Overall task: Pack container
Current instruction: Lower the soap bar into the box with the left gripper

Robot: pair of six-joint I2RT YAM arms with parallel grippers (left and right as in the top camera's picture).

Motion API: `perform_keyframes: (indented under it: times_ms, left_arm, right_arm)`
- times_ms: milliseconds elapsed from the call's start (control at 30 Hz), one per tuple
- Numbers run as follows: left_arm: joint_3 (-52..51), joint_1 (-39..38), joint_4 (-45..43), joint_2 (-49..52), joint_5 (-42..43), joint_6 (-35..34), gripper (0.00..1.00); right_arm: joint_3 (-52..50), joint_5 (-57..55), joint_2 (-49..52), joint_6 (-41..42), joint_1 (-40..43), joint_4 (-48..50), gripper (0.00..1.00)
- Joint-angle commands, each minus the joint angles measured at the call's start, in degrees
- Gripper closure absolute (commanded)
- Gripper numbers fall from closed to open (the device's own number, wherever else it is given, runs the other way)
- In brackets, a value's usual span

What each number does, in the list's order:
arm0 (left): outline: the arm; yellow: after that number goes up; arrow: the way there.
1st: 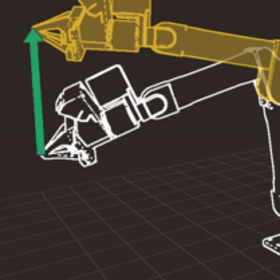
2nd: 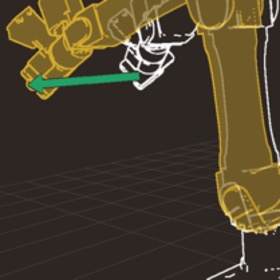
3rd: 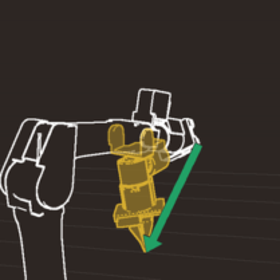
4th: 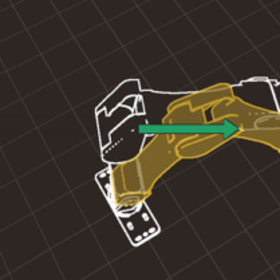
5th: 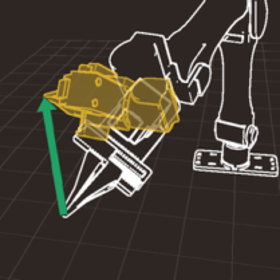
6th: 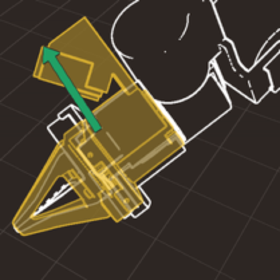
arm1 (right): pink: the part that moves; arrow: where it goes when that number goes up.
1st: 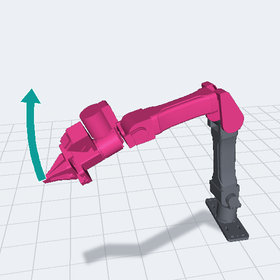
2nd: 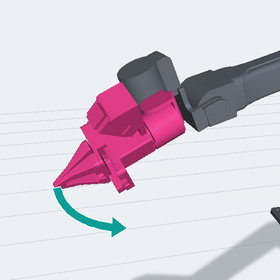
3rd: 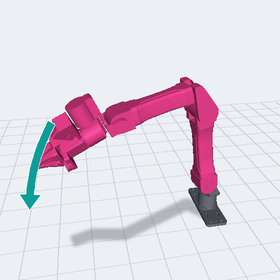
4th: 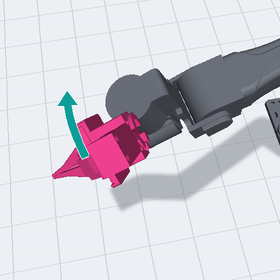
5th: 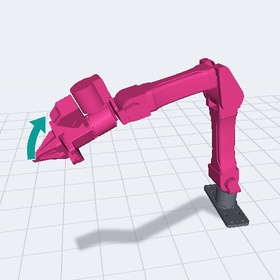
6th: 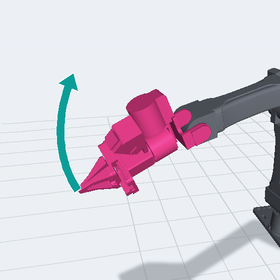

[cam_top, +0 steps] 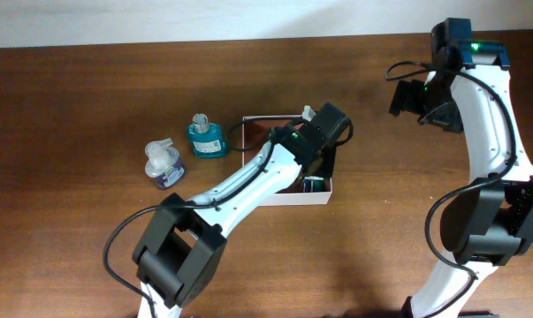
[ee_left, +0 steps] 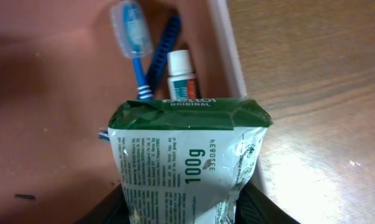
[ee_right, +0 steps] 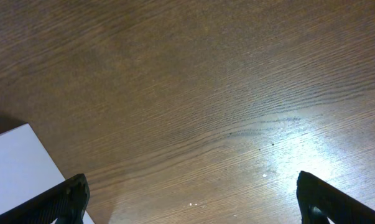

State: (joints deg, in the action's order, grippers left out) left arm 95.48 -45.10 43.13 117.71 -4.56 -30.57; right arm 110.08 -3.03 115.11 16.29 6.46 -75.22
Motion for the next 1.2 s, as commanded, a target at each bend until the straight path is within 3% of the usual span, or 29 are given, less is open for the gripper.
perform_keyframes:
  times_ms: [0, 533, 800, 1033, 1167]
  left_arm:
    - [0.9, 0.3, -0.1, 1.0, -3.1, -2.5, 0.99]
    - [0.9, 1.9, -1.0, 4.0, -1.7, -4.0, 0.98]
    - [0.9, 2.3, -2.2, 4.1, -0.4, -4.0, 0.82]
    - [0.9, 2.3, -2.2, 4.1, -0.4, -3.9, 0.81]
    - [0.9, 2.3, -2.2, 4.1, -0.4, -3.9, 0.63]
  right_arm:
    - [0.6, -0.7, -0.8, 0.0, 0.0, 0.0, 0.01]
    - [0.6, -0.7, -0.8, 0.0, 0.0, 0.0, 0.02]
    - [0.6, -0.7, -0.8, 0.0, 0.0, 0.0, 0.02]
    - [0.6, -0.7, -0.8, 0.0, 0.0, 0.0, 0.02]
    - [0.6, -0.7, -0.8, 0.0, 0.0, 0.0, 0.02]
